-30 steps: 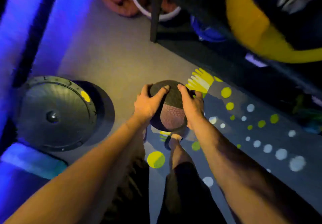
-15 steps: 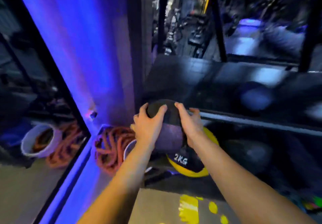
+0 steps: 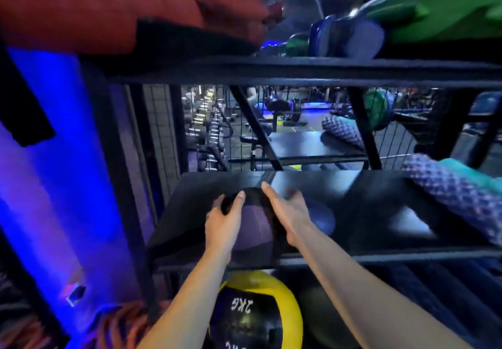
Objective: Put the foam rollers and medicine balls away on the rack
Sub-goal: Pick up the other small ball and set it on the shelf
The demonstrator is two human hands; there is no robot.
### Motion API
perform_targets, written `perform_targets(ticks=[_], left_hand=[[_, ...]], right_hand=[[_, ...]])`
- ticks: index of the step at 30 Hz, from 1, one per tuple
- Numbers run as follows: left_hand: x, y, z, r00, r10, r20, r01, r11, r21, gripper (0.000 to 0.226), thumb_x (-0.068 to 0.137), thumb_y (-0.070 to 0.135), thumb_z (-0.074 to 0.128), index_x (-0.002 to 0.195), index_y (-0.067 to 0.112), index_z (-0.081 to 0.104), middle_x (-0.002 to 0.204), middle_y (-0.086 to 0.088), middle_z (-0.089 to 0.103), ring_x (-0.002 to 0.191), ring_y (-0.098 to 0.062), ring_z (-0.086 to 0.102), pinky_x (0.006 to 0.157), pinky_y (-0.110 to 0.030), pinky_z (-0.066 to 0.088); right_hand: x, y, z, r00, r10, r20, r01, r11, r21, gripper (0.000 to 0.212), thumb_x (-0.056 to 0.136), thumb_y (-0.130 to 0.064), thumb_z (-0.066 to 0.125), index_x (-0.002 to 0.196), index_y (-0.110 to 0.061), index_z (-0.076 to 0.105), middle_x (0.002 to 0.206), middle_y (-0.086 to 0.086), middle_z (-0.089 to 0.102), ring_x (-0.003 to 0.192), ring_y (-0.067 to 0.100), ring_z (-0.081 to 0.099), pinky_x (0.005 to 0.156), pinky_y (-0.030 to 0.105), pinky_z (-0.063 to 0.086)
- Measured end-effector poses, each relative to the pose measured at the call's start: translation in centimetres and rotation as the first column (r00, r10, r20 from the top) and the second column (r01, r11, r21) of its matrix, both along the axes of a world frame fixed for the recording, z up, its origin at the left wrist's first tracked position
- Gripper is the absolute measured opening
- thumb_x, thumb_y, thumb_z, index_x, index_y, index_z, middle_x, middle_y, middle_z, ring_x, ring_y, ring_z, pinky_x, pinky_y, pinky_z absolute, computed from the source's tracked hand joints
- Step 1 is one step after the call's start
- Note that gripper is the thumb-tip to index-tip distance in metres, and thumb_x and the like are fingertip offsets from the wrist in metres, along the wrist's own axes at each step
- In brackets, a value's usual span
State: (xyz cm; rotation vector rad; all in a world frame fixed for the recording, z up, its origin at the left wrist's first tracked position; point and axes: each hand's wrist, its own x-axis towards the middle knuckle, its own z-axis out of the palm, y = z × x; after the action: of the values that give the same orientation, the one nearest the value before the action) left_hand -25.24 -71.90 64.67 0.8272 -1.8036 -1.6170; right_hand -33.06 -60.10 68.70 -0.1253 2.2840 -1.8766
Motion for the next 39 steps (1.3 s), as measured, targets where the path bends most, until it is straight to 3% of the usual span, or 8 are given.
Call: perform_targets(ticks=[4,8,14,17,20,24,29,39], left_hand=[[-2.5,0.9,-1.2,0.991,0.031,0.131,-0.011,0.989,-0.146,0.087,0.082,0.073,0.058,0.155,0.029,0.037,0.157,-0.011,0.041,0.145,-0.03,0.038,0.119,-0.04,0.032],[-5.2,1.1,-1.3,0.965,0.059,0.255,0.034,0.938,-0.345,0.065,0.099,0.061,0.042,0.158,0.039,0.025,0.167,-0.008,0.02,0.154,-0.029,0.014,0.121,-0.043,0.02],[-7.9,0.0,-2.1,0.956,0.075,0.284,0.043,0.921,-0.386,0.055,0.097,0.067,0.028,0.151,0.054,0.026,0.166,-0.001,0.015,0.148,-0.036,0.015,0.117,-0.052,0.026],[-8.5,-0.5,-2.0,0.944,0.106,0.311,0.016,0.93,-0.367,0.055,0.098,0.068,0.024,0.151,0.054,0.024,0.165,0.0,0.016,0.147,-0.038,0.018,0.114,-0.057,0.028],[-8.9,-1.3,-1.6,0.928,0.159,0.338,-0.052,0.951,-0.305,0.055,0.097,0.071,0.02,0.15,0.056,0.023,0.164,0.001,0.019,0.146,-0.038,0.022,0.114,-0.059,0.028],[-8.8,-2.3,-1.8,0.905,0.229,0.359,-0.131,0.952,-0.277,0.058,0.098,0.071,0.017,0.152,0.053,0.02,0.163,-0.004,0.023,0.145,-0.04,0.029,0.115,-0.06,0.027],[-7.8,-2.6,-3.0,0.911,0.27,0.311,-0.166,0.932,-0.322,0.058,0.097,0.073,0.017,0.15,0.053,0.023,0.16,-0.006,0.03,0.143,-0.039,0.035,0.115,-0.057,0.03],[-5.7,-1.8,-2.2,0.913,0.2,0.356,-0.09,0.949,-0.302,0.064,0.097,0.072,0.025,0.155,0.047,0.016,0.165,-0.007,0.019,0.148,-0.039,0.027,0.117,-0.057,0.029]], right_hand=[[-2.8,0.3,-0.9,0.986,0.132,-0.101,-0.113,0.978,0.173,0.05,0.082,-0.057,0.073,0.115,-0.019,0.068,0.116,0.003,0.073,0.114,0.021,0.066,0.096,0.028,0.05],[-4.9,0.8,-1.3,0.918,0.323,-0.23,-0.239,0.914,0.329,0.035,0.093,-0.04,0.065,0.125,-0.026,0.068,0.123,0.003,0.072,0.12,0.021,0.064,0.099,0.027,0.048],[-8.5,2.2,-3.8,0.769,0.557,-0.314,-0.343,0.774,0.533,0.047,0.102,-0.042,0.05,0.149,-0.045,0.043,0.16,-0.007,0.039,0.146,0.024,0.039,0.12,0.037,0.033],[-10.8,3.2,-3.9,0.716,0.64,-0.28,-0.394,0.7,0.595,0.053,0.098,-0.043,0.055,0.15,-0.04,0.044,0.154,-0.005,0.048,0.144,0.019,0.043,0.119,0.031,0.033],[-14.3,4.6,-3.3,0.72,0.587,-0.37,-0.195,0.683,0.704,0.059,0.092,-0.055,0.053,0.146,-0.033,0.049,0.141,0.001,0.061,0.134,0.025,0.053,0.113,0.036,0.042],[-17.6,7.1,-5.8,0.798,0.545,-0.258,-0.084,0.525,0.847,0.091,0.078,-0.09,0.034,0.15,-0.034,0.039,0.158,0.001,0.04,0.146,0.032,0.031,0.121,0.051,0.022],[-17.7,7.6,-10.5,0.884,0.393,-0.252,-0.102,0.69,0.717,0.106,0.061,-0.094,0.034,0.146,-0.032,0.043,0.143,0.007,0.048,0.129,0.037,0.048,0.111,0.046,0.038],[-16.8,9.1,-9.6,0.874,0.453,-0.177,-0.231,0.707,0.668,0.128,0.044,-0.098,0.061,0.152,-0.037,0.028,0.149,0.005,0.033,0.137,0.04,0.037,0.117,0.049,0.034]])
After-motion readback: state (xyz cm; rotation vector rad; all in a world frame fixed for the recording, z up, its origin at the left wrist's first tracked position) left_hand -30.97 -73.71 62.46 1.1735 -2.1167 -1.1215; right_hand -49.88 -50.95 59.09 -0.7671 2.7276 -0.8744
